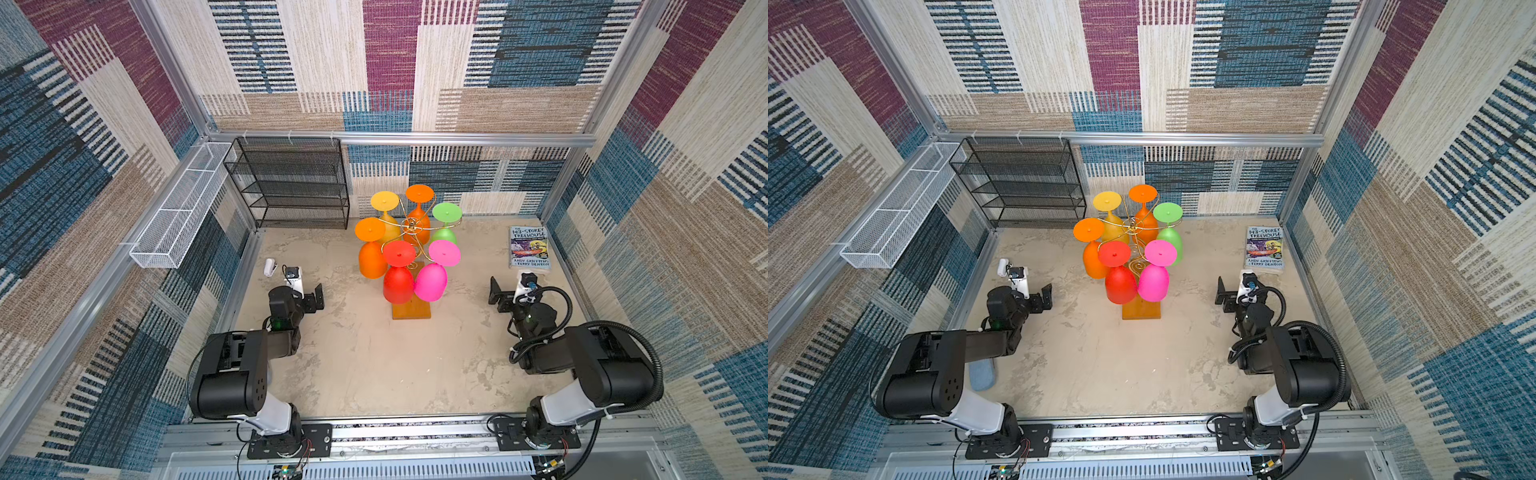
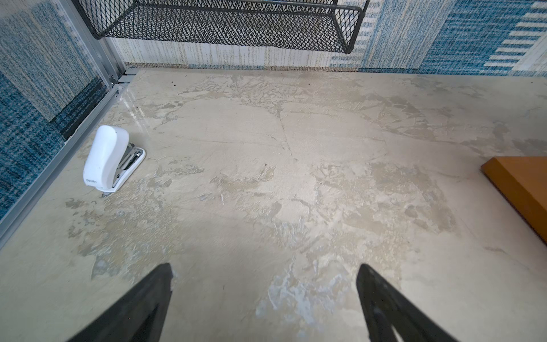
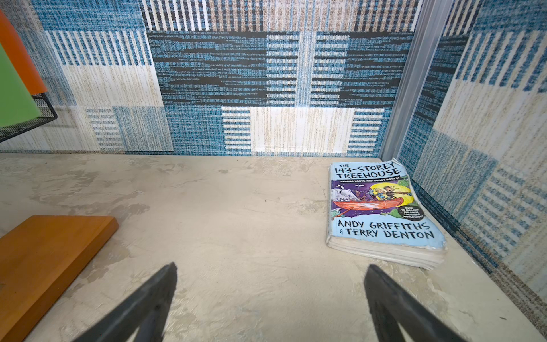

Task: Take the wine glass off the wine glass rack
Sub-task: Pick up the wine glass from the wine glass rack.

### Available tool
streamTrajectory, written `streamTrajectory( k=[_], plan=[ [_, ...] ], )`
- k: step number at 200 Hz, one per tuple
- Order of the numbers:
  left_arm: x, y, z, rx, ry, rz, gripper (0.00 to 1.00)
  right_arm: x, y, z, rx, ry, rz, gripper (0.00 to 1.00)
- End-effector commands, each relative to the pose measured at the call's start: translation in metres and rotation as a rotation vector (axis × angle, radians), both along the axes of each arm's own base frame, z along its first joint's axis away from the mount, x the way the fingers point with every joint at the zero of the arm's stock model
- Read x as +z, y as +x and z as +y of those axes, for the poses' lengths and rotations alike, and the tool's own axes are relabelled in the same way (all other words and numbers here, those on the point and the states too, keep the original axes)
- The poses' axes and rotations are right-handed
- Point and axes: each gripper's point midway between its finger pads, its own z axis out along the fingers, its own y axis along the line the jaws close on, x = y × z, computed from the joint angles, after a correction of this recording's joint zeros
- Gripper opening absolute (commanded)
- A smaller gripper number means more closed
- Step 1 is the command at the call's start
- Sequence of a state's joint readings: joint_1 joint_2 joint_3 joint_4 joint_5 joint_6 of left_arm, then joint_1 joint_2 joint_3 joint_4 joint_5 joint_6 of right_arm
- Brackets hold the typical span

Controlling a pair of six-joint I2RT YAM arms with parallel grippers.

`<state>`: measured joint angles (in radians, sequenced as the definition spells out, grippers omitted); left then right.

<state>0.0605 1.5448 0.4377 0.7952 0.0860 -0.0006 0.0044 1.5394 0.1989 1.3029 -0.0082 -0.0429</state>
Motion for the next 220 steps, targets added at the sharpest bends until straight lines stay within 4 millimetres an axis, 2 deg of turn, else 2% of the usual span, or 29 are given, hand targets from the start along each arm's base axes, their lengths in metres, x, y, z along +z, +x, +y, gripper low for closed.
streamTrajectory(
  k=[1, 160, 188, 198, 220],
  plan=[
    [0.002, 0.002, -0.001, -0.007, -0.001, -0.006, 0.99, 0.003, 0.001, 0.001, 0.007, 0.0, -0.01, 1.0],
    [0.001, 0.001, -0.001, -0.008, -0.002, -0.004, 0.99, 0.003, 0.001, 0.002, 0.01, 0.0, -0.009, 1.0],
    [0.002, 0.0, -0.004, -0.029, -0.003, -0.012, 0.95, 0.005, 0.001, 0.0, -0.001, 0.004, -0.016, 1.0],
    [0.007, -0.002, -0.007, -0.046, -0.001, -0.033, 0.93, 0.008, 0.004, -0.003, -0.016, 0.011, -0.011, 1.0],
    [0.025, -0.01, 0.003, 0.017, 0.005, -0.061, 0.92, 0.022, 0.012, -0.004, -0.022, 0.01, 0.024, 1.0]
  ],
)
